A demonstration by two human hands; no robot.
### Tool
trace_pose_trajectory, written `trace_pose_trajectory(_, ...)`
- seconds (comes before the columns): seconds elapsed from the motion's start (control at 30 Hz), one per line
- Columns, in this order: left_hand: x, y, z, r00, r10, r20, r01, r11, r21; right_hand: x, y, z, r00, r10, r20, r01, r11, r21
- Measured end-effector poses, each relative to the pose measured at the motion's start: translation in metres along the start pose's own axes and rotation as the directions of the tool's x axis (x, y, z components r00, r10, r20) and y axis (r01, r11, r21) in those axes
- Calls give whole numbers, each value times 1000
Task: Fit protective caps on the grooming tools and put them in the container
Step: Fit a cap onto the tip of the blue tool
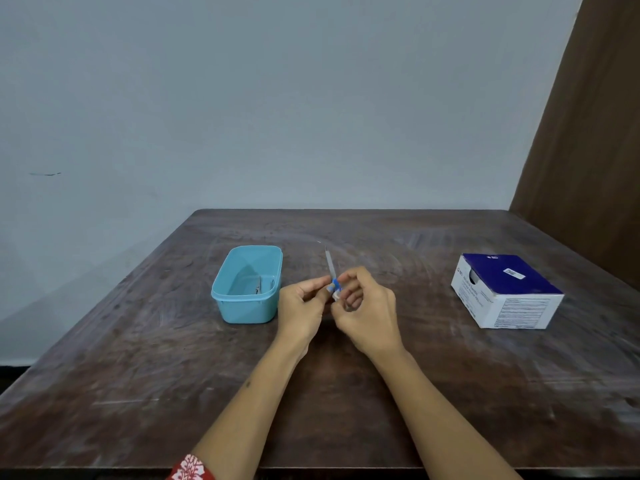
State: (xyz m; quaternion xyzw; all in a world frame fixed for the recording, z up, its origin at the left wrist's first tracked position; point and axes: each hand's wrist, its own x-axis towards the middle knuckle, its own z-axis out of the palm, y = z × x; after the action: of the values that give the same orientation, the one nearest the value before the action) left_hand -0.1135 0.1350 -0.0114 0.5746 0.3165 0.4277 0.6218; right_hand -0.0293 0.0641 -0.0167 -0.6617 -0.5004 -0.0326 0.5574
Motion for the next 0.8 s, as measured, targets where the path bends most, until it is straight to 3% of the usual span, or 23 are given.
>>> trace_pose_trajectory(0.17, -1, 2, 0, 999, -40, 32, 41, 997, -61, 0, -4, -2, 995, -83, -50, 79, 994, -77)
trace_pose_trajectory(0.37, -2, 3, -1, 1000, -20, -4, 20, 998, -64, -1, -7, -3, 999, -24, 48, 29, 993, -116)
trace_pose_trajectory(0.53, -4, 4, 0, 999, -27, 36, 28, 999, -40, 0, -6, -3, 997, -59, -54, 55, 995, -80)
trace_pose_trajectory(0.7, -2, 5, -1, 1000, 0, -30, -3, 996, -92, 0, -5, 0, 991, -118, -62, 111, 988, -108)
trace_pose_trajectory(0.8, -3, 3, -1, 1000, 5, 17, -4, 998, -61, 1, -5, -1, 985, -146, -94, 134, 984, -117)
